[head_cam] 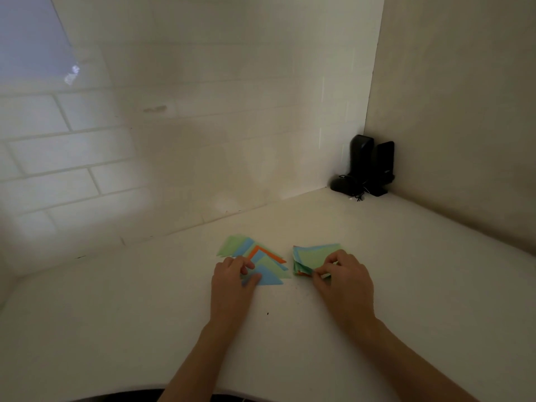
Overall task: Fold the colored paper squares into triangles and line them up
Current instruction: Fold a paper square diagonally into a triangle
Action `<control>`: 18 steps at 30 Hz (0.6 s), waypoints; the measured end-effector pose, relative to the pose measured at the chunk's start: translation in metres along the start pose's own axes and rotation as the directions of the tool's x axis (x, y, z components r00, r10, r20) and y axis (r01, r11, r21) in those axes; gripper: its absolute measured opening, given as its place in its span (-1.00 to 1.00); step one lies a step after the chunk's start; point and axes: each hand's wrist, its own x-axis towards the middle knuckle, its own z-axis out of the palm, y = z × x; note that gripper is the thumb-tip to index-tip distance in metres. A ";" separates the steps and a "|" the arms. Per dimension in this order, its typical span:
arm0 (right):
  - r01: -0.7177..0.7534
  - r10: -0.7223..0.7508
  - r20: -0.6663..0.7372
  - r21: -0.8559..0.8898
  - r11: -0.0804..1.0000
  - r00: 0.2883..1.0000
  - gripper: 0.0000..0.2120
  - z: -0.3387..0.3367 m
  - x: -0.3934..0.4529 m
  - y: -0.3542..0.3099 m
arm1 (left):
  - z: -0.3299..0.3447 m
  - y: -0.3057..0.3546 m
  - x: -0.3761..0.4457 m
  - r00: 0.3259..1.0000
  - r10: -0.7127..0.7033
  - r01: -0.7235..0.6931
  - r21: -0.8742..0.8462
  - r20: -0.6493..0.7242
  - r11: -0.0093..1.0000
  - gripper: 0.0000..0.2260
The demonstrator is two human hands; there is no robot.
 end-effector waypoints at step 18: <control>0.280 -0.280 0.054 0.016 0.960 0.958 -0.84 -0.067 -0.051 0.003 | -0.003 0.075 -0.062 0.863 0.434 -0.385 -0.219 0.258 0.897 -0.75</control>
